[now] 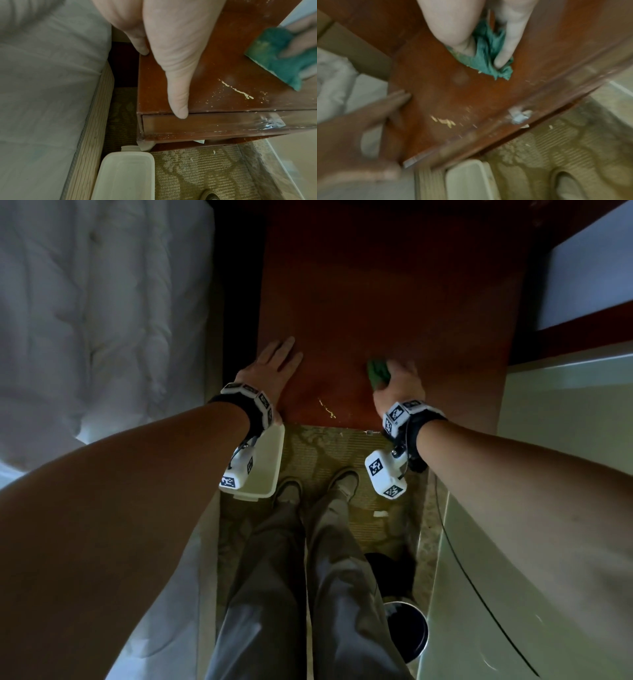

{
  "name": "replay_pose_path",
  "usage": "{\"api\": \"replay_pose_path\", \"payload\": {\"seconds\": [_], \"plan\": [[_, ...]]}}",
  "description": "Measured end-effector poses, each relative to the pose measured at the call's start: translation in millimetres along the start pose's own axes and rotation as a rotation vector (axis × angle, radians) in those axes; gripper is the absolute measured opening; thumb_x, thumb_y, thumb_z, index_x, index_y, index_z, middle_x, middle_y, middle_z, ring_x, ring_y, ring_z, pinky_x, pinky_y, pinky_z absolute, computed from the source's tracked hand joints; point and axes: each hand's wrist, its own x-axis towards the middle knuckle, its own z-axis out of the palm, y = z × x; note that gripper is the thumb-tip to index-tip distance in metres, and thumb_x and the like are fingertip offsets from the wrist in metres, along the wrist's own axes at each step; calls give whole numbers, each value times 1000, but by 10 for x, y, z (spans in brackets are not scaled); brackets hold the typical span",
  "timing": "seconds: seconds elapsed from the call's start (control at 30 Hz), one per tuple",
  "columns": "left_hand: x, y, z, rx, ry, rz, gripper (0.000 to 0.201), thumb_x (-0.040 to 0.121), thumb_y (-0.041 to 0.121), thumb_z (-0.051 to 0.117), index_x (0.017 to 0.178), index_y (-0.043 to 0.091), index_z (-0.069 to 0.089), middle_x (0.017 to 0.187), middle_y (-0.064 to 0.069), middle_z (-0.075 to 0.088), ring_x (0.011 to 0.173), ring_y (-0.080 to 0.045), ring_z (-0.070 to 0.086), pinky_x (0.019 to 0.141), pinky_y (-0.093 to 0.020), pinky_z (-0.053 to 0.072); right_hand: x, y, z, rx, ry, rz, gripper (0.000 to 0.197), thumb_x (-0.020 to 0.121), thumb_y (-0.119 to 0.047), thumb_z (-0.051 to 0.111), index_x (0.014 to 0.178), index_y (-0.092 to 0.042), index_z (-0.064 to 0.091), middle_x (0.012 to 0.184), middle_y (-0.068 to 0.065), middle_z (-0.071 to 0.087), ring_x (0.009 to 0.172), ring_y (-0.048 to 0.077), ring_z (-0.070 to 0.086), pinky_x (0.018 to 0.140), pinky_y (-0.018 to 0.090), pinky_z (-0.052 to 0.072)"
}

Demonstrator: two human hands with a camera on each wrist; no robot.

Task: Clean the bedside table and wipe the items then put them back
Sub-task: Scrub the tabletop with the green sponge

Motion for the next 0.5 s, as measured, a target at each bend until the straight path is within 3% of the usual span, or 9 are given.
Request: {"api": "replay_pose_path", "payload": {"seconds": [0.17, 0.33, 0.5], "plan": [[1, -24, 31, -4, 14, 2, 143, 54, 50, 90, 154, 23, -9, 159, 3, -22, 148, -23, -10, 108, -49, 40, -278, 39, 157, -124, -98, -195, 44, 91, -14, 56, 133, -27, 55, 131, 1, 51, 113, 28, 56, 92, 32, 48], [-15, -50, 16, -20, 6, 31, 141, 56, 45, 90, 155, 19, -7, 160, 1, -20, 148, -24, -10, 111, -47, 33, -411, -130, 326, -66, -96, -131, 44, 93, -18, 56, 136, -27, 52, 135, 3, 47, 117, 27, 54, 94, 31, 47], [-35, -115, 23, -26, -13, 67, 139, 58, 39, 90, 155, 14, -6, 161, -2, -18, 148, -24, -10, 116, -42, 23, -507, -364, 534, -19, -120, -194, 47, 94, -16, 54, 140, -25, 48, 136, 5, 45, 115, 28, 54, 93, 33, 46]]}}
